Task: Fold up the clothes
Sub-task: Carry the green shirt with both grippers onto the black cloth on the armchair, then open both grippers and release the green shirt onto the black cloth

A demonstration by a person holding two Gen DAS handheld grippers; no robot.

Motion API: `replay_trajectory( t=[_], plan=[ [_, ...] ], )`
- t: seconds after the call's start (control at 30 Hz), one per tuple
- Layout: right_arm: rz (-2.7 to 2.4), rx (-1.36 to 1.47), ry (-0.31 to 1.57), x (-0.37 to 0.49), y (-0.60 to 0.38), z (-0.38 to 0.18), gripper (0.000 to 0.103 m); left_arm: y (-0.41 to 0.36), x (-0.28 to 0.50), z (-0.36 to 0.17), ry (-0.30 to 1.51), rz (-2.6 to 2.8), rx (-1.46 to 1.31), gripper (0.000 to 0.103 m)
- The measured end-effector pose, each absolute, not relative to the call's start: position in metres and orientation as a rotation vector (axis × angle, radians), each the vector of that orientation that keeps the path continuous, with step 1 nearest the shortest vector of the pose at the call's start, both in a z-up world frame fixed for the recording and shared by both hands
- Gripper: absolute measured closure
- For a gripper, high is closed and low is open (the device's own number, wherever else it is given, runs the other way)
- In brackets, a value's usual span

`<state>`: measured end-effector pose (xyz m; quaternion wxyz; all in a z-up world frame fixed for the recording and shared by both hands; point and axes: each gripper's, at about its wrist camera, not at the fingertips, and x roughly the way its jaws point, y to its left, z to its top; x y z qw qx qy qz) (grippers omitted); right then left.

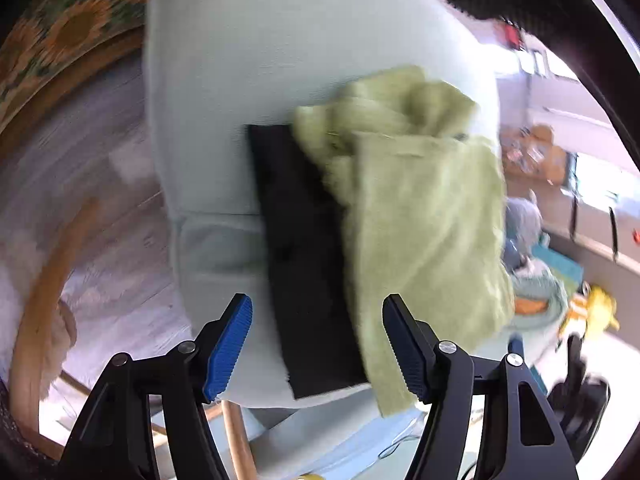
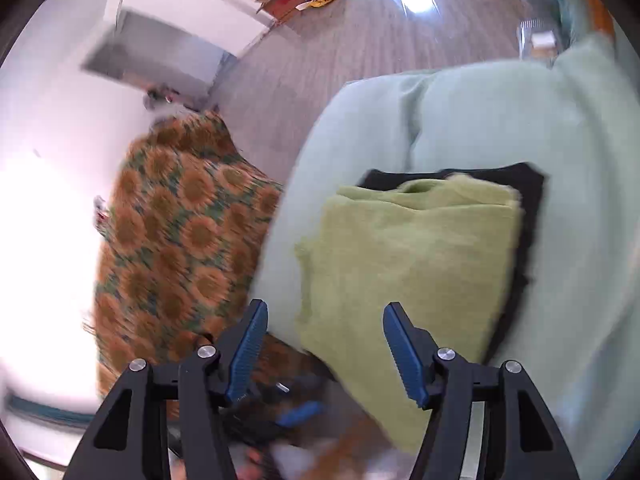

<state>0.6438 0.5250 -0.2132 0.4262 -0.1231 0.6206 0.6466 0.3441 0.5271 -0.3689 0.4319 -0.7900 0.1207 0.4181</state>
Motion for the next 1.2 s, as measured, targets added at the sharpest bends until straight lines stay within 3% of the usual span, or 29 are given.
replay_trajectory(
  t=[0.33,0.4,0.57,0.73,0.8,1.03,1.2],
  plan=[
    [1.269,-0.643,1.355,0.65,0.553,-0.229,0.039,0.537,0.376,-0.338,0.474,0.973,-1.756,0.035],
    [1.217,-0.642,1.387,0.658,0.552,-0.234,0.044,0.537,0.381,-0.337,0.507,0.952,-1.735,0.035],
    [1.335,-0.63,1.295,0.643,0.552,-0.205,0.042,0.534,0.391,-0.342,0.575,0.894,-1.718,0.035],
    [1.458,-0.865,1.221,0.6,0.582,-0.204,0.059,0.522,0.392,-0.361,0.593,0.854,-1.805,0.035],
    [1.49,-0.958,1.202,0.582,0.591,-0.209,0.062,0.521,0.386,-0.365,0.592,0.862,-1.83,0.035],
    [1.555,-1.195,1.164,0.511,0.603,-0.248,0.059,0.513,0.354,-0.382,0.538,0.919,-1.945,0.035],
    [1.475,-1.289,1.115,0.487,0.613,-0.276,0.059,0.505,0.323,-0.39,0.404,0.961,-2.047,0.035]
  ],
)
